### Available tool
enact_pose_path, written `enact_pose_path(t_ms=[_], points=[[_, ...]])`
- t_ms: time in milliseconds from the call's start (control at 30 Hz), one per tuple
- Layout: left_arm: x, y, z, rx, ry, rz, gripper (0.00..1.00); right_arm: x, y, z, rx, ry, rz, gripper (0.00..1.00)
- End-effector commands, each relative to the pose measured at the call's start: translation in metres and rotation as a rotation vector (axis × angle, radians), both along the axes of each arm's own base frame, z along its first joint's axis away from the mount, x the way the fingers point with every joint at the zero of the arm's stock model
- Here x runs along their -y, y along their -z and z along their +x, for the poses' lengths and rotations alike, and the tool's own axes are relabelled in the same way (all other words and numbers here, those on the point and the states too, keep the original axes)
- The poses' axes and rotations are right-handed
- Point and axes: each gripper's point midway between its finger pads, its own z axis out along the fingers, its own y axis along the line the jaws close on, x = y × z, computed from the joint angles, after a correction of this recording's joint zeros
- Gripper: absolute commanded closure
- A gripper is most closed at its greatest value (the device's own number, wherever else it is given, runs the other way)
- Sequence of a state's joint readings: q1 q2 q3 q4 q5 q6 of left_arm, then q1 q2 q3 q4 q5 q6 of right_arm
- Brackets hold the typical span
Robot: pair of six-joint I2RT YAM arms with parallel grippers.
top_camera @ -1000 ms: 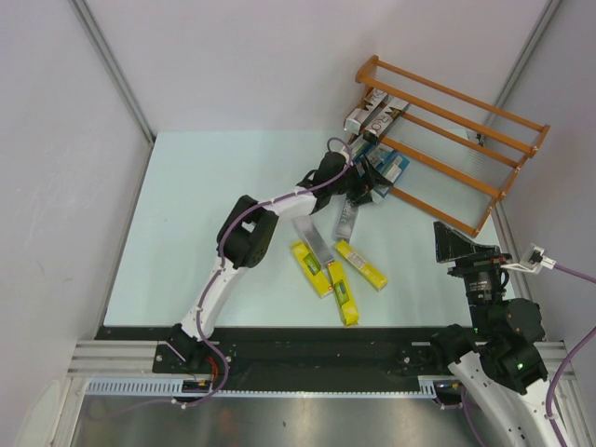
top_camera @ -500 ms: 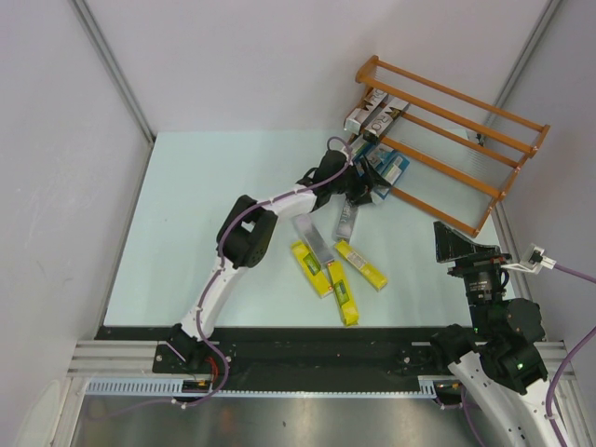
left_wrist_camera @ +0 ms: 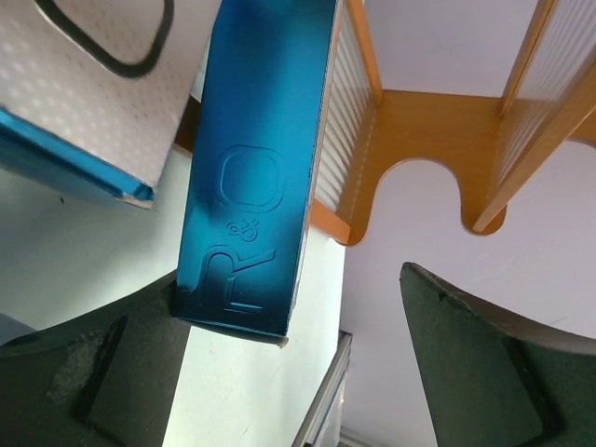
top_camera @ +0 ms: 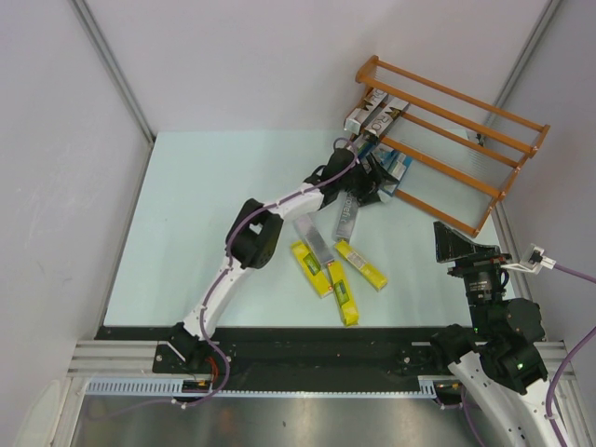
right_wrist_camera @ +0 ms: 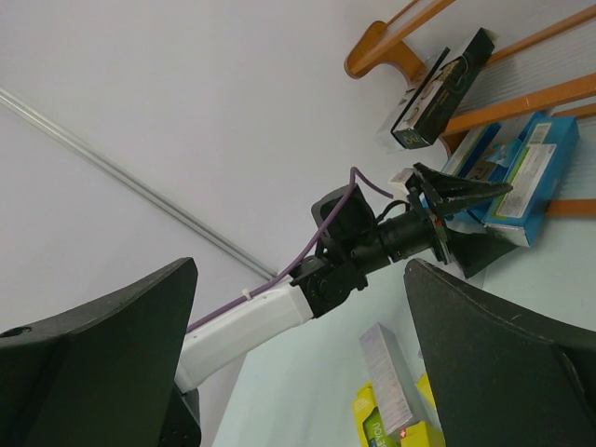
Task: Place and organize the toothpastes onto the shelf
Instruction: Place the toothpaste on the shelf.
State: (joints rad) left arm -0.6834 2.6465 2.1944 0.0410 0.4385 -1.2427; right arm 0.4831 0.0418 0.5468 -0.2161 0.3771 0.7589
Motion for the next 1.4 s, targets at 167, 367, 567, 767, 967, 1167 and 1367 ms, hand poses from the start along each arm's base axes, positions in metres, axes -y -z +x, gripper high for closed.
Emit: enact_pose_path(t_ms=[167,367,567,767,967,1167,1367], points=[[-0.041,0.053,-0.008,0.008,-0.033,0.264,0.02,0.005,-0.021,-0.01,0.05,-0.002,0.042,0.0],[-0.057,0.064,-0.009,0.045,-0.048,0.349,0.0,0.004,-0.021,-0.01,0.05,-0.006,0.044,0.0],[-0.064,0.067,-0.02,0.053,-0.034,0.36,0.01,0.005,-0.021,-0.01,0.05,-0.004,0.046,0.01],[-0.056,0.063,-0.035,0.072,0.003,0.319,0.08,0.005,-0.02,-0.01,0.048,-0.004,0.046,0.0],[-0.04,0.058,-0.041,0.086,0.017,0.255,0.24,0.006,-0.021,-0.01,0.048,0.002,0.044,0.0],[-0.027,0.045,-0.034,0.09,0.011,0.171,0.43,0.007,-0.02,-0.009,0.045,0.01,0.04,0.0],[-0.023,0.039,-0.025,0.093,-0.003,0.162,0.46,0.009,-0.017,-0.008,0.035,0.024,0.032,0.0]])
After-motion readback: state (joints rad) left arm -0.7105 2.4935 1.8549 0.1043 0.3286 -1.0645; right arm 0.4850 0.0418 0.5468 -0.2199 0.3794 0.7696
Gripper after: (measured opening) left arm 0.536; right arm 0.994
